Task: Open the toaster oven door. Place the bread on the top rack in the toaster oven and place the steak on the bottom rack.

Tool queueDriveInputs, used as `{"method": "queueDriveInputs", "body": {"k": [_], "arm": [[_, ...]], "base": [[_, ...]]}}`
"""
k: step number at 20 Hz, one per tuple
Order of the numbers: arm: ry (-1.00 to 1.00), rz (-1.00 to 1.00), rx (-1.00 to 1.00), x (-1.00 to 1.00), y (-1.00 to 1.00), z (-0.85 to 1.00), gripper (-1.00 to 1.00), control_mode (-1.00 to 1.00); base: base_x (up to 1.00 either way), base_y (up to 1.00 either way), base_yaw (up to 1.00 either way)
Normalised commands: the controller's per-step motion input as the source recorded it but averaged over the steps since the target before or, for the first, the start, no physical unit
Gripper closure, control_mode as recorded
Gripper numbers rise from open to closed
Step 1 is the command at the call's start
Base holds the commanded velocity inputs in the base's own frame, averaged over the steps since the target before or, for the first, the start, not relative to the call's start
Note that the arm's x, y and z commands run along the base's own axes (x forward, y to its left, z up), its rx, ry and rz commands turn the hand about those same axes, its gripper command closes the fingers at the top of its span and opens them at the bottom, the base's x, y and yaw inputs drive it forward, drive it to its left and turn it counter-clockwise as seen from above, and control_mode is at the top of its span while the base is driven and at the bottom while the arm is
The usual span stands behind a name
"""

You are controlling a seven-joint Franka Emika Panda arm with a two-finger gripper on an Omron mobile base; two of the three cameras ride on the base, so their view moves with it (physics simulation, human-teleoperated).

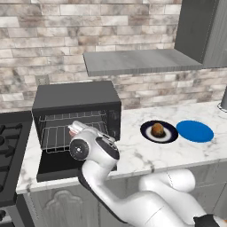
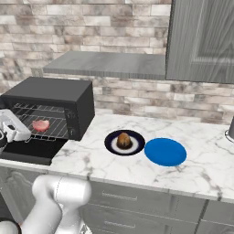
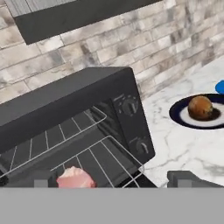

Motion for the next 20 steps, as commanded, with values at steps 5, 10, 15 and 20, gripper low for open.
{"method": "queueDriveInputs", "body": {"k": [5, 10, 15, 20], "arm": [[0.26, 0.0, -0.36, 0.02, 0.13, 0.16, -1.0, -1.0], [-0.02, 0.0, -0.28, 0.03, 0.16, -0.03, -1.0, -1.0], [-0.31, 0.04, -0.03, 0.07, 0.0, -0.13, -1.0, -1.0], [-0.13, 0.06, 0.0, 0.18, 0.0, 0.0, -1.0, -1.0]], "base": [[0.0, 0.0, 0.0], [0.0, 0.0, 0.0], [0.0, 0.0, 0.0], [0.0, 0.0, 0.0]]}}
